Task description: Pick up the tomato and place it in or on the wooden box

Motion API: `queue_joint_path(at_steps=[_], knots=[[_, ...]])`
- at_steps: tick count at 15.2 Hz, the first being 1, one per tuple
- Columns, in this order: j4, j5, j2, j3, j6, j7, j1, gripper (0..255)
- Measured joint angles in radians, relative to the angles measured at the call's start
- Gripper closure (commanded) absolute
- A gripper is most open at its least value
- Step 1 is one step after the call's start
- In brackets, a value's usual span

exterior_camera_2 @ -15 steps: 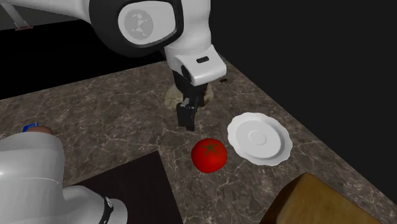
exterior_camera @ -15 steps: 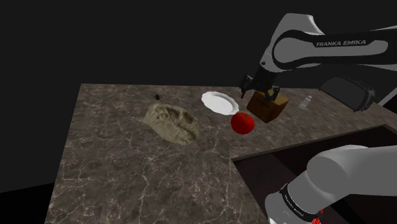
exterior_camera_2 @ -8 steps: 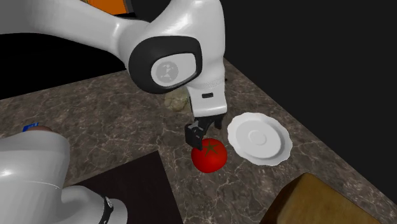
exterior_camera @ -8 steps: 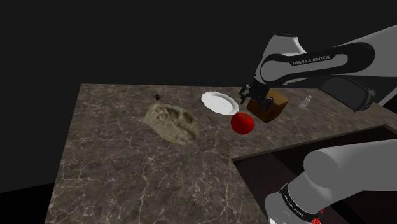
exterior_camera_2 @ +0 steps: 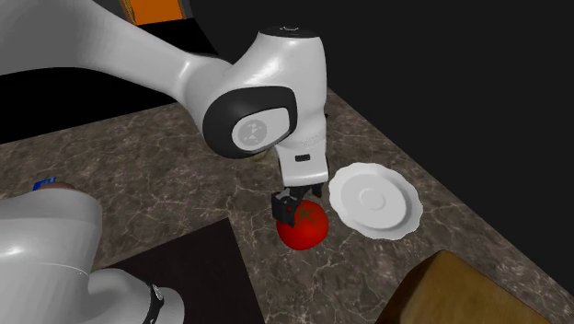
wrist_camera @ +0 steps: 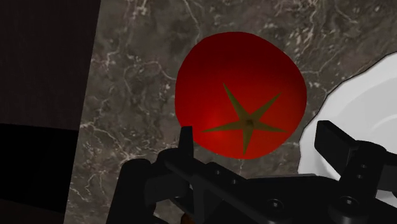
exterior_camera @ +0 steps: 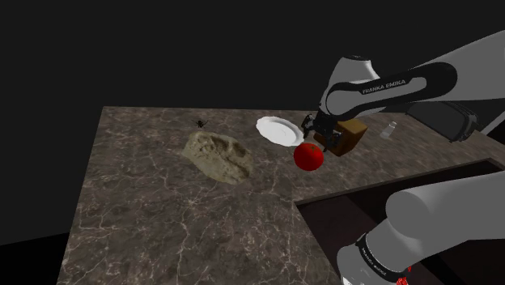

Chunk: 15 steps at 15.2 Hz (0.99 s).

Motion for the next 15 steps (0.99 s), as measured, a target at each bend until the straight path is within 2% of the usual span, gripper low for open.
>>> queue_joint_path(at_steps=[4,5,15], knots=[[-0.001,0.0,0.001,0.0,0.003,0.0,0.0,0],[-0.001,0.0,0.001,0.0,0.003,0.0,0.0,255],[0.0,0.0,0.001,0.0,0.003,0.0,0.0,255]])
